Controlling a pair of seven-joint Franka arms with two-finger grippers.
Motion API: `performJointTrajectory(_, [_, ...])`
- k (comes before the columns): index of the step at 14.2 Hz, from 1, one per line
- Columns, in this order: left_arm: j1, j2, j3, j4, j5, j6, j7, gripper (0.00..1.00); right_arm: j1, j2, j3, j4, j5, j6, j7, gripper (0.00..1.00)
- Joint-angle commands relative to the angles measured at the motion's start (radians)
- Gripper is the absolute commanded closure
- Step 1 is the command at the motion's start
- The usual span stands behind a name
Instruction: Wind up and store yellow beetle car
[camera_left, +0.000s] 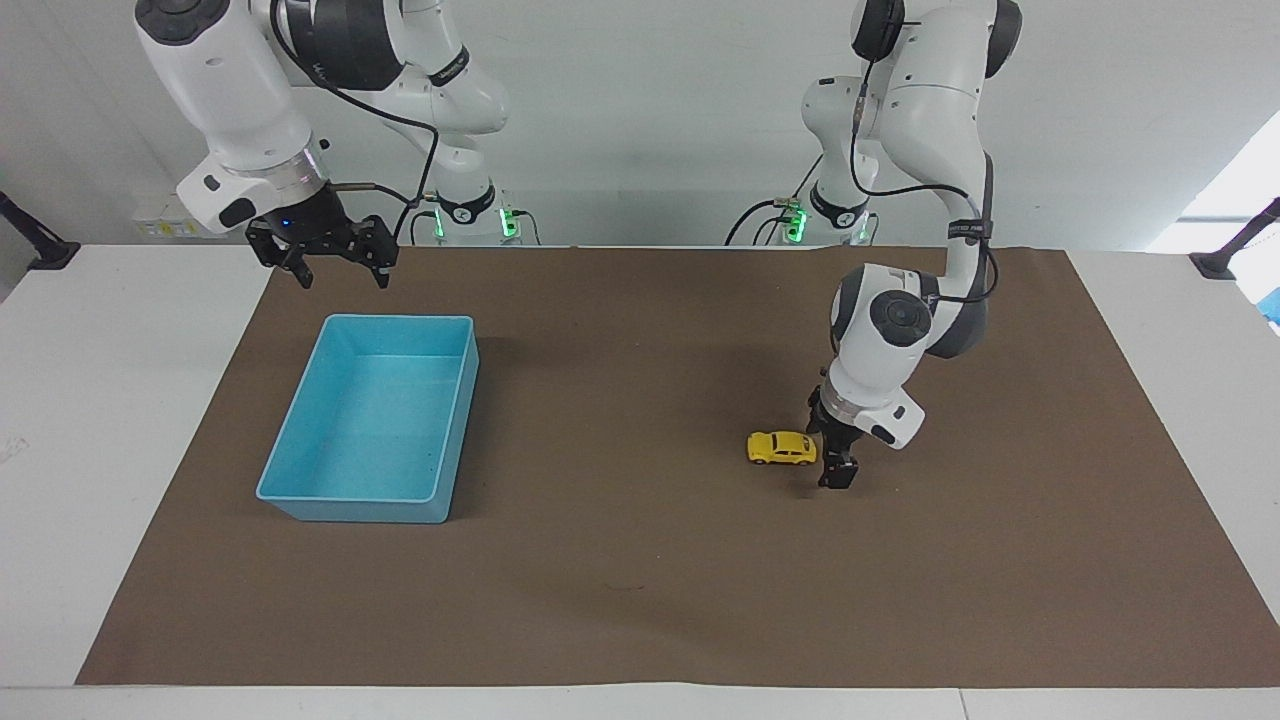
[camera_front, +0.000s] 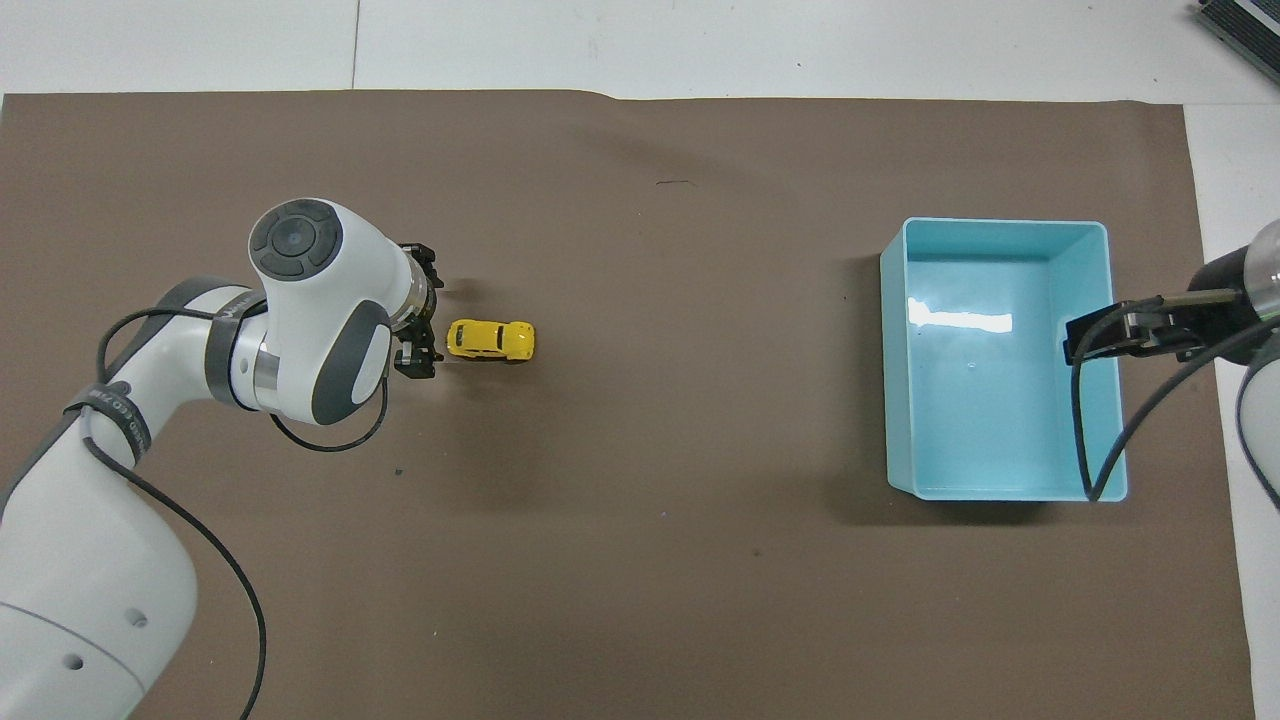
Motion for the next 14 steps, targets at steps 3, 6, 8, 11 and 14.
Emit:
performJointTrajectory(3, [0.006, -0.027, -0.007, 0.040, 0.010, -0.086, 0.004, 0.00, -0.011, -0.013, 0.005, -0.010, 0.006, 0.002, 0.005, 0.00])
performJointTrajectory(6, [0.013, -0.033, -0.005, 0.043, 0.010, -0.086, 0.010, 0.00, -0.011, -0.013, 0.005, -0.010, 0.006, 0.002, 0.005, 0.00])
performJointTrajectory(8, [0.015, -0.035, -0.004, 0.045, 0.010, -0.089, 0.010, 0.00, -0.011, -0.013, 0.005, -0.010, 0.006, 0.002, 0.005, 0.00])
performJointTrajectory(11, [0.015, -0.035, -0.002, 0.055, 0.010, -0.089, 0.012, 0.00, -0.011, -0.013, 0.005, -0.010, 0.006, 0.002, 0.005, 0.00])
performJointTrajectory(14, [0.017, -0.051, 0.003, 0.072, 0.010, -0.089, 0.013, 0.00, -0.011, -0.013, 0.005, -0.010, 0.006, 0.002, 0.005, 0.00])
